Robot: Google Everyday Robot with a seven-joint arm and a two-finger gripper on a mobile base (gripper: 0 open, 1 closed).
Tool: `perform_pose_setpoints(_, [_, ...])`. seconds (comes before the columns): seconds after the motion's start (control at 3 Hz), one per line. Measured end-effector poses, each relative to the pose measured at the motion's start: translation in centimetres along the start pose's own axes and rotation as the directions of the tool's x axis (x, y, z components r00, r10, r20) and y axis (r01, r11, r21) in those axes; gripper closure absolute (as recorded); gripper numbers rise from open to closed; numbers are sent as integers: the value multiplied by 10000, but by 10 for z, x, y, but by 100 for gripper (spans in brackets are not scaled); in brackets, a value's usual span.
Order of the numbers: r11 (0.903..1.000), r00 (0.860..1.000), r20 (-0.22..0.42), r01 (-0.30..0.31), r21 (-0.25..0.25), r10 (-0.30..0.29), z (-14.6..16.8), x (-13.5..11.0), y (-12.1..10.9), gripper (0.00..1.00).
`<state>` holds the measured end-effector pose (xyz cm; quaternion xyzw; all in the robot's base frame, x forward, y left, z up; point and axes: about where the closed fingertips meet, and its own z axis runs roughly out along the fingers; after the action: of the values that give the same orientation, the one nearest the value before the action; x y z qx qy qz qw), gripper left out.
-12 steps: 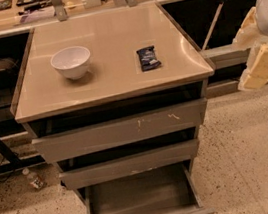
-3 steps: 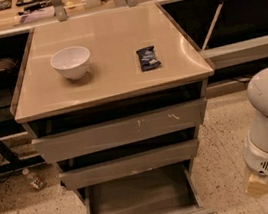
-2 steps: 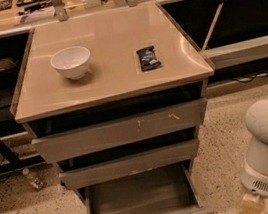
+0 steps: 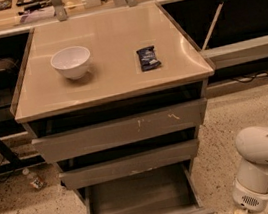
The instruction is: Close bottom drawer
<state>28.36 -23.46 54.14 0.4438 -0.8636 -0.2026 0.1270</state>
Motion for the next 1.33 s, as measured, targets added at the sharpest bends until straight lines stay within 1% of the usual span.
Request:
perform_pose_setpoints(0.33, [10000, 10000, 0, 0, -2, 0, 0, 0, 0, 100])
perform_pose_setpoints(0.67, [9973, 9997, 218, -93, -733, 109, 39, 6, -7, 100])
perform_pose_setpoints(1.0, [9877, 9959, 327, -795, -1346, 846, 108, 18, -39, 100])
perform_pose_setpoints(1.33, [9719, 9875, 569, -1337, -1935, 1471, 162, 14, -75, 100])
